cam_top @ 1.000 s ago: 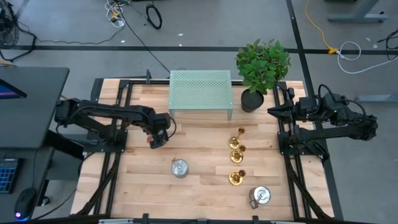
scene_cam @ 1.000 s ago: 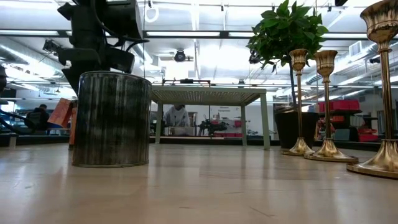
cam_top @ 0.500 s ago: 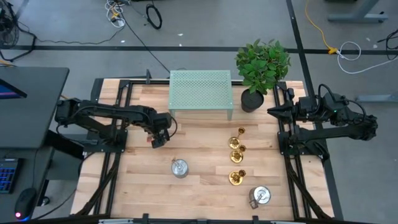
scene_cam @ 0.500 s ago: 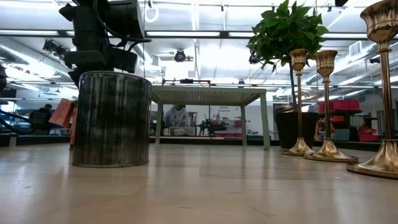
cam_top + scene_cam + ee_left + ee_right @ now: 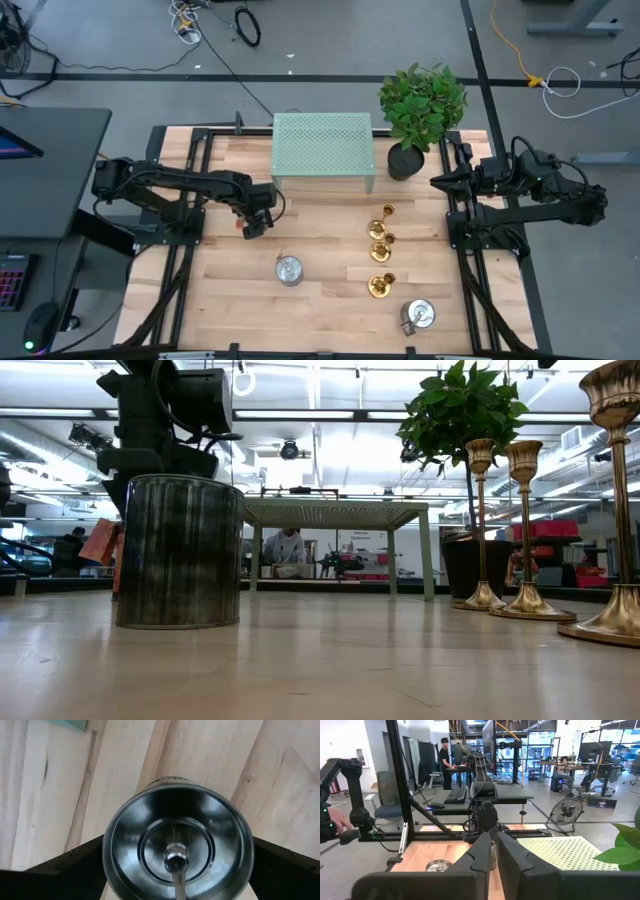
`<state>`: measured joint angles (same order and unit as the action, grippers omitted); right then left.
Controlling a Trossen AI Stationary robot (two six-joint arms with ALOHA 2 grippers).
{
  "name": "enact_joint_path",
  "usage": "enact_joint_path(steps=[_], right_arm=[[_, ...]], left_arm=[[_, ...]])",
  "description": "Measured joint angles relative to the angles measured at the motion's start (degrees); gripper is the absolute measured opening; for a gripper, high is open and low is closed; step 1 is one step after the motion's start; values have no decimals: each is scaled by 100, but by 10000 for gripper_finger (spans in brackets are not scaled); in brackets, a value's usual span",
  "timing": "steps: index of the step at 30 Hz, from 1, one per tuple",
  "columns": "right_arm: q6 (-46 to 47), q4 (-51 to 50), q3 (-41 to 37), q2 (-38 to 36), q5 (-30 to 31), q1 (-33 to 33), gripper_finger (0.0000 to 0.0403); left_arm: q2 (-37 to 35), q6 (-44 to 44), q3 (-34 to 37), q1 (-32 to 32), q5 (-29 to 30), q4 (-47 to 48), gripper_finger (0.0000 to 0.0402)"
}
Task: Pick & Place candle stick holders
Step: Put the top silver scented candle on the shelf
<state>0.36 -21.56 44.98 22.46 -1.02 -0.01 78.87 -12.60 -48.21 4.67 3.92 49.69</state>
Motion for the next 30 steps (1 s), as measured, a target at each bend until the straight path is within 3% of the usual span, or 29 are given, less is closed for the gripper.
enact_joint_path(steps=[30], right_arm=[[-6,2,1,1,9,0,37]], left_arm=[[-9,32,-2,-7,5,-117,399]])
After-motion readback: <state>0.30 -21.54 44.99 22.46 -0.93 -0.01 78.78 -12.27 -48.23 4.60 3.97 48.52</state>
